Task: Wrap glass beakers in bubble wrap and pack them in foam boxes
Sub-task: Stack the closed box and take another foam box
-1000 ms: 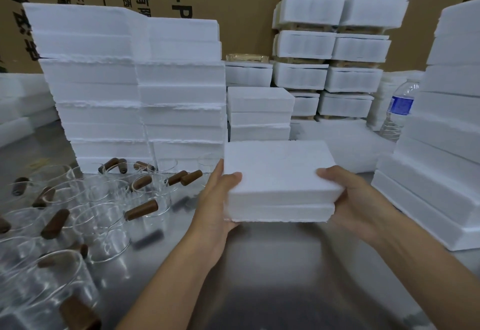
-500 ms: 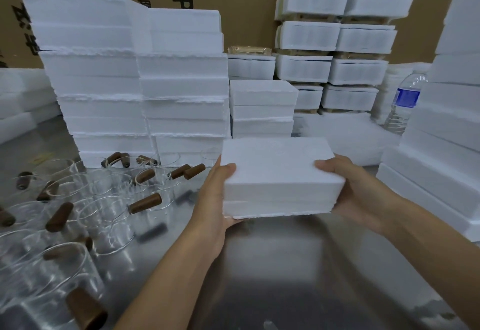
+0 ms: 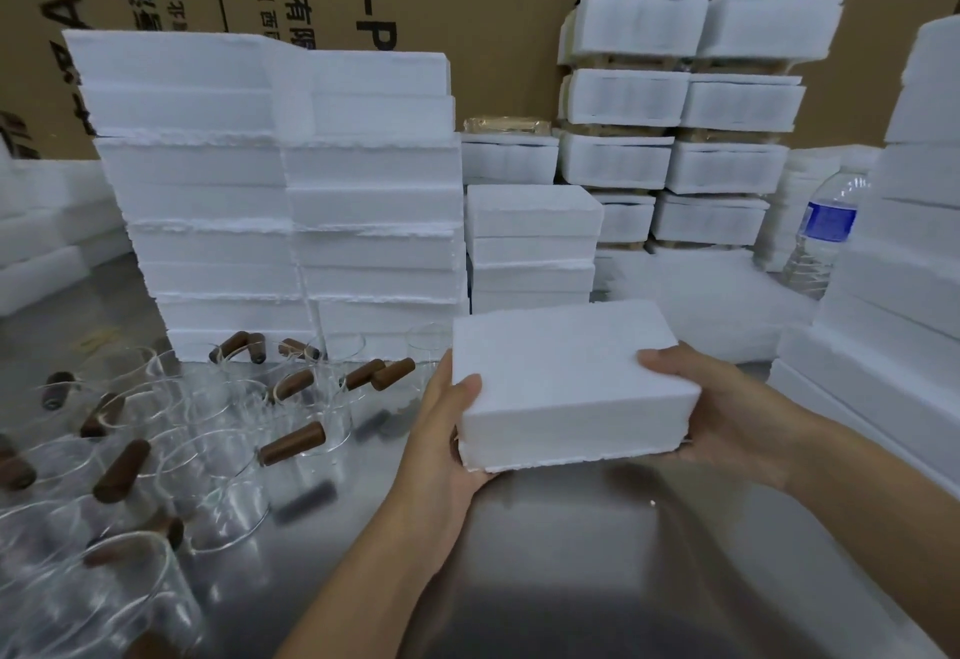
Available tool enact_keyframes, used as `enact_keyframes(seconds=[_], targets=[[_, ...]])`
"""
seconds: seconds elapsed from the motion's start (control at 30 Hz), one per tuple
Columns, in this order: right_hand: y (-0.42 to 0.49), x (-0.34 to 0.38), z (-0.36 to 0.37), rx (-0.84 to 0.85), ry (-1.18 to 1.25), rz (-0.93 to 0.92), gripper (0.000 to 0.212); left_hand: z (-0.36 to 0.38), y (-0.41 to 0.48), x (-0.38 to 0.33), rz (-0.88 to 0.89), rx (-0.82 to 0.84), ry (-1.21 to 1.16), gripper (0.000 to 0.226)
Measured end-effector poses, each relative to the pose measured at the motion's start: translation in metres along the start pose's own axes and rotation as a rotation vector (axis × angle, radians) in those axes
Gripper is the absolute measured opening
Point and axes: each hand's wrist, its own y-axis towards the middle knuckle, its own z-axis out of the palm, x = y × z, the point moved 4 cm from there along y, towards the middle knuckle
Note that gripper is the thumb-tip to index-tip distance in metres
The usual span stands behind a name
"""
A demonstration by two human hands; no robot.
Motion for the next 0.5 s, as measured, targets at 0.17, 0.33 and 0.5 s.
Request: enact_keyframes(seconds=[0.17, 0.33, 0.5], targets=[[0.012, 0.047, -0.010, 0.008, 0.206, -0.100, 0.042, -0.006, 0.008, 0.001, -0.007, -0.136, 0.018, 0.048], [0.041, 0.134, -0.012, -0.032, 0.301, -0.263, 0.039, -0.015, 0.022, 0.011, -0.015, -0.276, 0.180, 0.013], [0.095, 0.193, -0.008, -0.195, 0.246, -0.251, 0.026, -0.024, 0.027, 0.014, 0.008, -0.230, 0.235, 0.017]])
